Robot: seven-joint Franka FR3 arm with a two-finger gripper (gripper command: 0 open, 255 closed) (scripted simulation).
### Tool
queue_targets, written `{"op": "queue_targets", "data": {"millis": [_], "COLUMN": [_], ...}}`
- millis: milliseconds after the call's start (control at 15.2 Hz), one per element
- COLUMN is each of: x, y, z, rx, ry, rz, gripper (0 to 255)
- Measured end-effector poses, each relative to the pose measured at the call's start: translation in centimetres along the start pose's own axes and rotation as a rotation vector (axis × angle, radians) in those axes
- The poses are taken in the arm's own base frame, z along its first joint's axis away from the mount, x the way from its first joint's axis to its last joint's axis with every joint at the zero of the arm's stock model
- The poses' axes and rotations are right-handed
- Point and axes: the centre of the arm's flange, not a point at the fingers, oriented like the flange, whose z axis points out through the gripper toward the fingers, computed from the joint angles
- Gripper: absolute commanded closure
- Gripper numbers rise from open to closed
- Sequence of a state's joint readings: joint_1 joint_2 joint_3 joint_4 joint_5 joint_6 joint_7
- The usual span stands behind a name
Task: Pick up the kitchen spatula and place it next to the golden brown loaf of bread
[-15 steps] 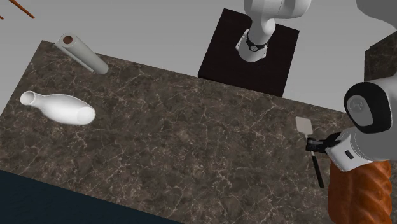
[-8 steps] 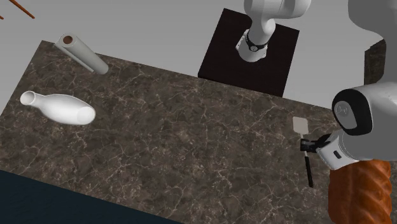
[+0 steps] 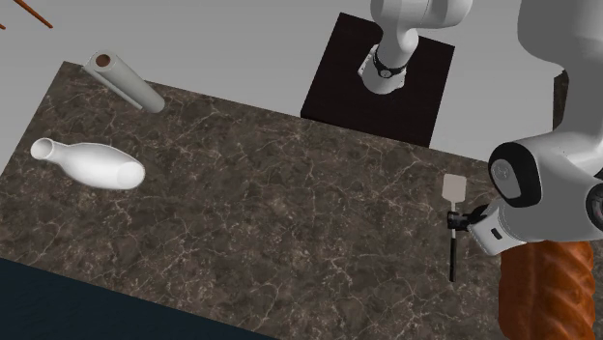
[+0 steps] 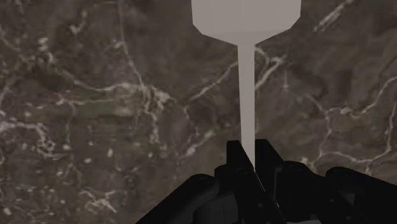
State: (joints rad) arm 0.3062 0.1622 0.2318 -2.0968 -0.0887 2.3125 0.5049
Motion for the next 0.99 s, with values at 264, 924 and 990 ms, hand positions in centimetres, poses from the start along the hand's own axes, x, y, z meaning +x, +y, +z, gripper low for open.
{"op": "queue_targets", "data": {"millis": [264, 924, 990], "x": [0.0, -0.2, -0.1], "y": [0.0, -0.1, 0.1], "z": [0.1, -2.7, -3.8], "rx": [0.000, 0.000, 0.001], "ry": [0.000, 0.001, 0.002], "rz": [0.000, 0.000, 0.000], "gripper": [255, 0, 0]}}
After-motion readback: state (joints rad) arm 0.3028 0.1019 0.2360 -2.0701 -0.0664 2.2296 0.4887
